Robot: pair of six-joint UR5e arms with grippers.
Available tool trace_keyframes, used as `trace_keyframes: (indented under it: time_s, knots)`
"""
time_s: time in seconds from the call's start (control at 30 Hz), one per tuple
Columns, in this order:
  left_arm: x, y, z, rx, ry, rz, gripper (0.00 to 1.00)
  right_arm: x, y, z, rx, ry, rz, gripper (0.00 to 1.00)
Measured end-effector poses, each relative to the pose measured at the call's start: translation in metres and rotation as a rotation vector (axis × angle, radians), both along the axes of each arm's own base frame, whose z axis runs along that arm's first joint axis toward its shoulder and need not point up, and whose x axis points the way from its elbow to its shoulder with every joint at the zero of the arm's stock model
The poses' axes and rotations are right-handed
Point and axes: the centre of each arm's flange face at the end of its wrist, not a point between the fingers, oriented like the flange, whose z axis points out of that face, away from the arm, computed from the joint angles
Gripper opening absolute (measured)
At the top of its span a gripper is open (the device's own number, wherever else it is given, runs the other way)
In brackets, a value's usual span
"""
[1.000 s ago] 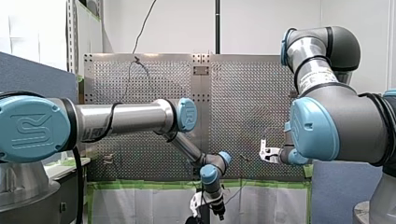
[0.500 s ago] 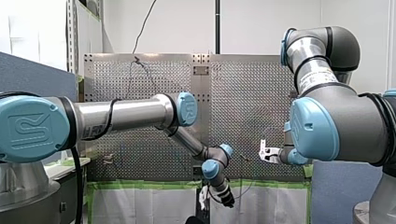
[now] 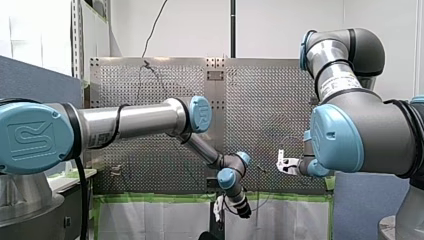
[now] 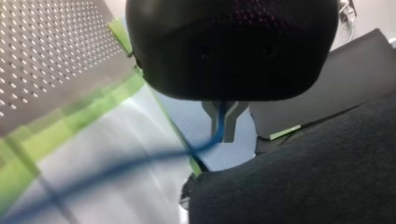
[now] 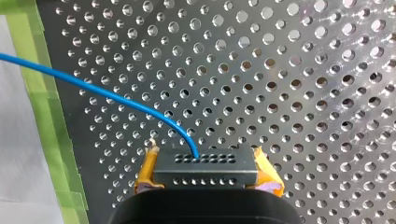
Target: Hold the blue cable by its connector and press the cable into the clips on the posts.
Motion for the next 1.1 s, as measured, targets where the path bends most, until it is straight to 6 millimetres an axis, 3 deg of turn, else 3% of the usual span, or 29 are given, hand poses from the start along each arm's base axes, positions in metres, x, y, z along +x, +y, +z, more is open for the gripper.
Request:
trace_keyframes:
  time_s: [0.43,0.83,1.1]
  knots:
    - [0.017,0.005,0.045,-0.034,-0.114,0.114,0.00,-0.013,-0.005,-0.001,0.009,-0.007,-0.043,0.00]
    - [0.016,0.004,0.089,-0.031,-0.249,0.152,0.00,-0.025,-0.008,-0.002,0.016,-0.004,-0.073,0.00]
    - [0.019,-0.004,0.131,-0.042,-0.370,0.168,0.00,-0.033,-0.010,-0.003,0.019,-0.002,-0.094,0.00]
